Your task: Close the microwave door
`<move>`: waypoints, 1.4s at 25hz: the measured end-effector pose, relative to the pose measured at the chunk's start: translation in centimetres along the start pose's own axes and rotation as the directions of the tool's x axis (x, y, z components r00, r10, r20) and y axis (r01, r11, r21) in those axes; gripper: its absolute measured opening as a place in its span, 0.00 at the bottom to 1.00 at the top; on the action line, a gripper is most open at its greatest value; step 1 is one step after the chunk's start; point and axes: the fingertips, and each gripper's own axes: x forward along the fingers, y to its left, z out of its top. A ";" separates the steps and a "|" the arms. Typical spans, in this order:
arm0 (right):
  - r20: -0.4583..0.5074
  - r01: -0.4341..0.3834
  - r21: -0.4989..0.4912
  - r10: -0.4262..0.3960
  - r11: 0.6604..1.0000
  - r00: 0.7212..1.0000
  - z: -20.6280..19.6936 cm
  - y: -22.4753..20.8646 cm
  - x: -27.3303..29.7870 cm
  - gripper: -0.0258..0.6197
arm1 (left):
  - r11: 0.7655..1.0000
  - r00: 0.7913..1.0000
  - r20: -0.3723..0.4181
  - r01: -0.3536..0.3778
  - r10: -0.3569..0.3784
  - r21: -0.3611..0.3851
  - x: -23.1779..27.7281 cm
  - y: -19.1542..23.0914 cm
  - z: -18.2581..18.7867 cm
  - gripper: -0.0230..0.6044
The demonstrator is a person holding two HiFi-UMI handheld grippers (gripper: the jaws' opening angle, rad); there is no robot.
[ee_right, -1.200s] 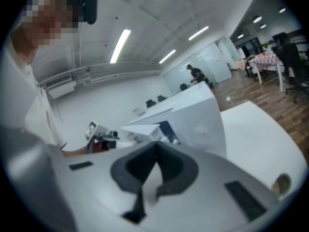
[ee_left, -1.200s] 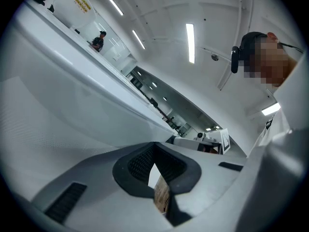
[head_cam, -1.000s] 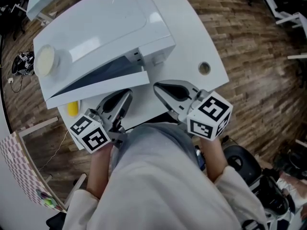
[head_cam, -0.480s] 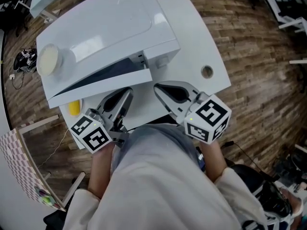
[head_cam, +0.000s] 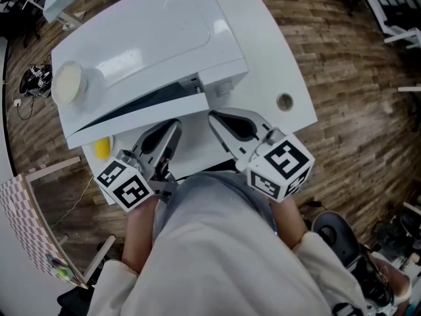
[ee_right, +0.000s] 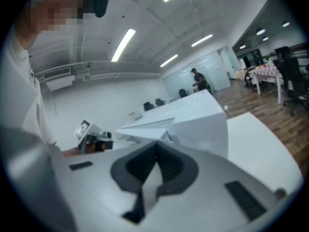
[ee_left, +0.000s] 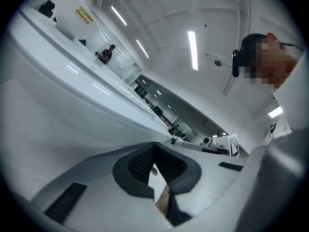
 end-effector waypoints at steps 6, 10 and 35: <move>0.006 -0.003 -0.001 0.003 1.000 1.000 0.2 0.1 0.5 0.07 | 1.000 1.000 0.007 0.001 -0.001 -0.002 0.0 0.1 0.2 0.06; 0.009 0.001 0.004 -0.001 1.000 1.000 0.3 0.2 0.9 0.07 | 1.000 1.000 0.014 0.005 -0.005 -0.013 -0.2 0.3 0.4 0.06; 0.079 0.152 -0.009 -0.151 0.988 0.985 1.7 -1.0 1.9 0.07 | 0.999 0.992 0.119 -0.048 0.050 -0.023 -2.4 1.5 2.9 0.06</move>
